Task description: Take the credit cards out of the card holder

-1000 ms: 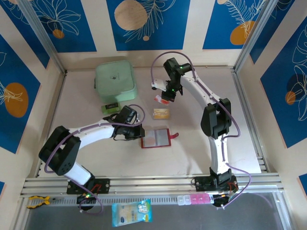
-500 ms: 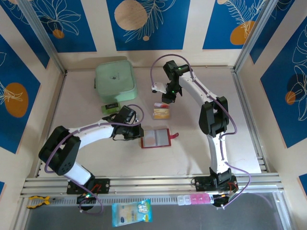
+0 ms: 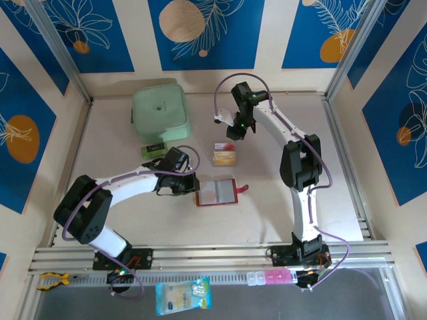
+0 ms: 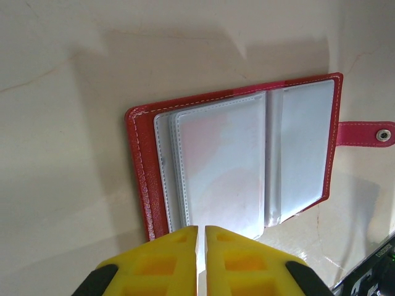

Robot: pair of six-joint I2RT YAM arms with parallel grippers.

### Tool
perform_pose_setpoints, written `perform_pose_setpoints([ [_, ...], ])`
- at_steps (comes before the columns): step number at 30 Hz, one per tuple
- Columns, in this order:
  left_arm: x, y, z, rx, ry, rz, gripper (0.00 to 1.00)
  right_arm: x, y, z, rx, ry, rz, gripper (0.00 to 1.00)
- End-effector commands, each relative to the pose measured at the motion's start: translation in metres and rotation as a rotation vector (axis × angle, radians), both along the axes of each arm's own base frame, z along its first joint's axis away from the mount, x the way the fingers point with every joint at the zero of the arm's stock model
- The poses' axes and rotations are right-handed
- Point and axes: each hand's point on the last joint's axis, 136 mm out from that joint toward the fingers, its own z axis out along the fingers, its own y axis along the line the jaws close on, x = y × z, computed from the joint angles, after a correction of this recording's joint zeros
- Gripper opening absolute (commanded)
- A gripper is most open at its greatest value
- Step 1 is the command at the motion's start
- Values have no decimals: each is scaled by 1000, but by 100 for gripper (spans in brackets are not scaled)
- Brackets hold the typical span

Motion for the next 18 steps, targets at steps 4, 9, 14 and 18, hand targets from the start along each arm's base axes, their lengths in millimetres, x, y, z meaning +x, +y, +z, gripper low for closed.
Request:
perform_pose_setpoints([
  [4,-3,4,-4,-4,11,-3,12,-20,15,33,204,42,-190,17],
  [9,-3,4,-8,1,15,-4,11,-41,19,33,313,124,-369,17],
  [14,-5,4,-11,-2,16,0,10,-65,23,25,392,249,-555,17],
  [18,-4,5,-13,-1,16,2,9,-89,34,20,501,367,-657,13],
])
